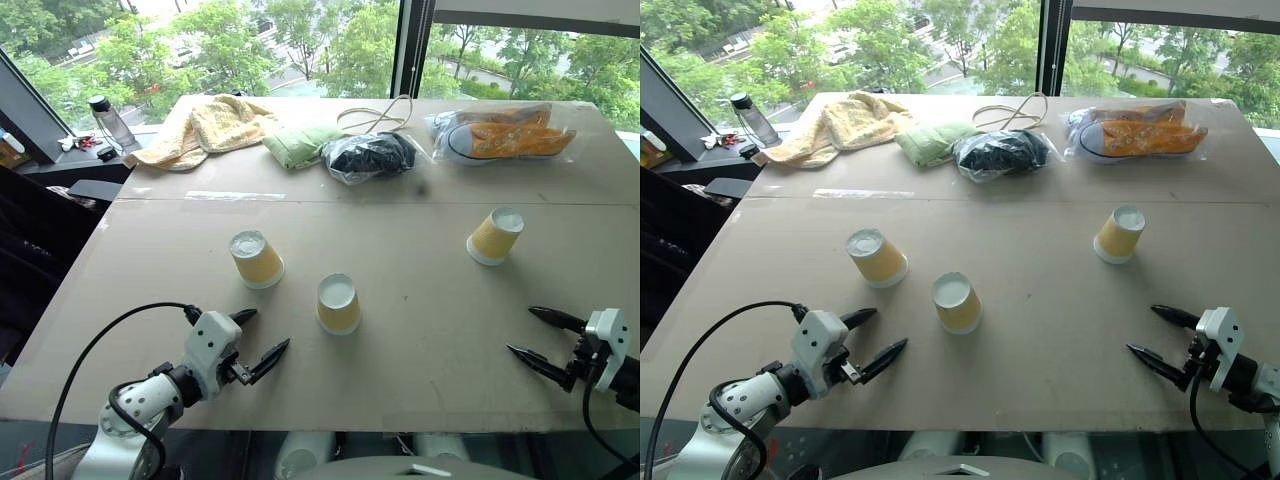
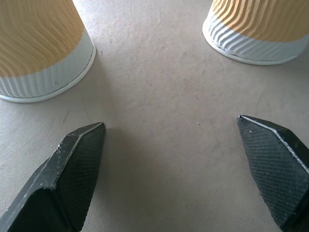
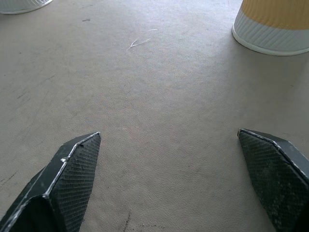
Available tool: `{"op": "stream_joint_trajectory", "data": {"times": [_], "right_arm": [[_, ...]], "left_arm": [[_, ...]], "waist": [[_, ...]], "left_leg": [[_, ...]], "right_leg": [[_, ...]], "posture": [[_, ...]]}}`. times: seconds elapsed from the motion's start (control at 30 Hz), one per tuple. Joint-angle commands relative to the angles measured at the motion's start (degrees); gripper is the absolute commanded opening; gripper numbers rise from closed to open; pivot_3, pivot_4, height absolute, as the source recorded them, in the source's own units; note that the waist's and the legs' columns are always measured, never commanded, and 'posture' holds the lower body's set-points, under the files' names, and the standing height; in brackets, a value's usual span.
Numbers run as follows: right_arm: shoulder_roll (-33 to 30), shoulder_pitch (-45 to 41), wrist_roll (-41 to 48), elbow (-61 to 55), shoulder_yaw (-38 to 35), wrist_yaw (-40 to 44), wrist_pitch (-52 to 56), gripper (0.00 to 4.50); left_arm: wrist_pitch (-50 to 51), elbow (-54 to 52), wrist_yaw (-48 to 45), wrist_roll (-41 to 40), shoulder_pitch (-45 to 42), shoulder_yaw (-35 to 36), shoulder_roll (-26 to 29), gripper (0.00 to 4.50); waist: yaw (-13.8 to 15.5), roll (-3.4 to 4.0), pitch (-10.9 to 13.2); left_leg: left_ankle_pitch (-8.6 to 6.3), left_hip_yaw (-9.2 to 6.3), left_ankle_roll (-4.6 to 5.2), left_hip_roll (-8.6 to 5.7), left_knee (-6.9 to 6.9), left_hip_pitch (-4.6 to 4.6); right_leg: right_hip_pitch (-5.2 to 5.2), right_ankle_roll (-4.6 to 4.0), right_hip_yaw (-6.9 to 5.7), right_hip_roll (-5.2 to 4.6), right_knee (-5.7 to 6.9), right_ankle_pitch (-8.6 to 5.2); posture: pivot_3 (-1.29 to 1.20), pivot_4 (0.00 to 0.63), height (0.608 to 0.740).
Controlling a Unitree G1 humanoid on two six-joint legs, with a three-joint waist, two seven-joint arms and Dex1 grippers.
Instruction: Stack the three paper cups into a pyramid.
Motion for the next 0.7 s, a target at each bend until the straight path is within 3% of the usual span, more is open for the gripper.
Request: {"op": "stream_joint_trajectory", "data": {"times": [0.03, 0.7], "right_arm": [[0.1, 0.0, 0.5, 0.9, -1.4, 0.4, -0.8, 4.49], [-3.3, -2.7, 1.8, 0.4, -1.5, 3.4, 1.0, 4.49]], "left_arm": [[-1.7, -0.4, -1.2, -1.3, -0.1, 1.5, 0.2, 4.5], [-6.1, -0.3, -3.1, -3.7, 0.4, 1.5, -3.5, 4.5]], "waist": [[0.0, 0.0, 0.0], [0.0, 0.06, 0.0]], "left_leg": [[0.0, 0.0, 0.0, 0.0, 0.0, 0.0], [0.0, 0.0, 0.0, 0.0, -0.01, -0.03]], "right_leg": [[0.0, 0.0, 0.0, 0.0, 0.0, 0.0], [-0.02, 0.0, 0.0, 0.0, -0.01, 0.0]], "posture": [[0.0, 0.15, 0.74], [0.0, 0.15, 0.74]]}}
